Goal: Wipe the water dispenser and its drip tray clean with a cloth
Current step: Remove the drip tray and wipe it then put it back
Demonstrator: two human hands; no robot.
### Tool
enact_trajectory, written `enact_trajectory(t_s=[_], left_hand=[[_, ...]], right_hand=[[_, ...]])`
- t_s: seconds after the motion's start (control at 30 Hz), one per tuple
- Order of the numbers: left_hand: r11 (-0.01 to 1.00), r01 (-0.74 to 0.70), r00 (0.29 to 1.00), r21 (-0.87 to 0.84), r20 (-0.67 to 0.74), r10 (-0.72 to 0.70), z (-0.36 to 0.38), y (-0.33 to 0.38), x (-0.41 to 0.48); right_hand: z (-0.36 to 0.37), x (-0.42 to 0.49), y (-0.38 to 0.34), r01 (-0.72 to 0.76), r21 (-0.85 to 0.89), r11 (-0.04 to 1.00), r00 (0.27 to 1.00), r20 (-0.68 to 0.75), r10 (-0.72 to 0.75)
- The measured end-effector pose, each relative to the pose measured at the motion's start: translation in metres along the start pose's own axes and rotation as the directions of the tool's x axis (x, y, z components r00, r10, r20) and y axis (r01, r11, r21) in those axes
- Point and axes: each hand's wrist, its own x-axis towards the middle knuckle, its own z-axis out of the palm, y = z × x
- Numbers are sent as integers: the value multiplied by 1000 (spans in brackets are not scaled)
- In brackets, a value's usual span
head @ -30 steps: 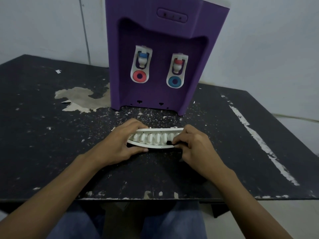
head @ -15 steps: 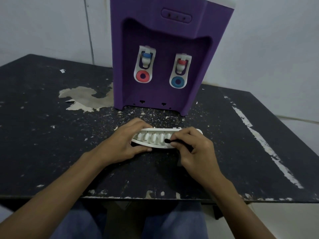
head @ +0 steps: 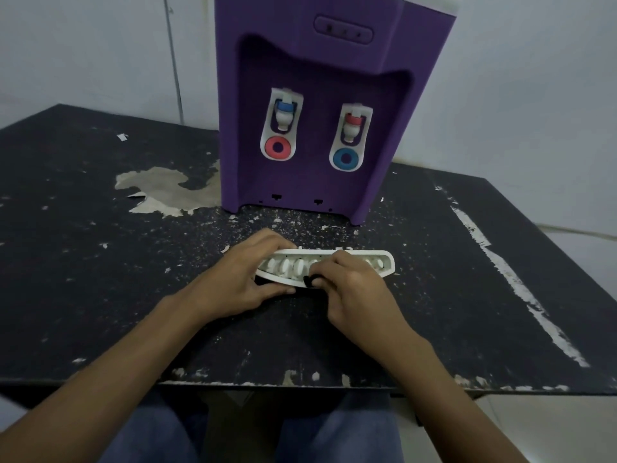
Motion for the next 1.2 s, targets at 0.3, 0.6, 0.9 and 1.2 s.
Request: enact_trajectory(t_s=[0.3,0.6,0.9,1.2], left_hand=[[1000,-12,1000,-11,-1,12,1,-2,0],[1000,-12,1000,-13,-8,12,2,-2,0],[1000,-7,1000,-9,-8,7,1,-1,-1],[1000,-18,1000,-17,-1,17,-1,-2,-1]], right_hand=[[-3,1,-4,59,-4,998,998,-20,-59],[5,3,-2,8,81,997,999,-39,-5],[-5,-1,6,-68,25,997,996,-48,69],[-8,-1,11,-78,61,995,997,-19,79]])
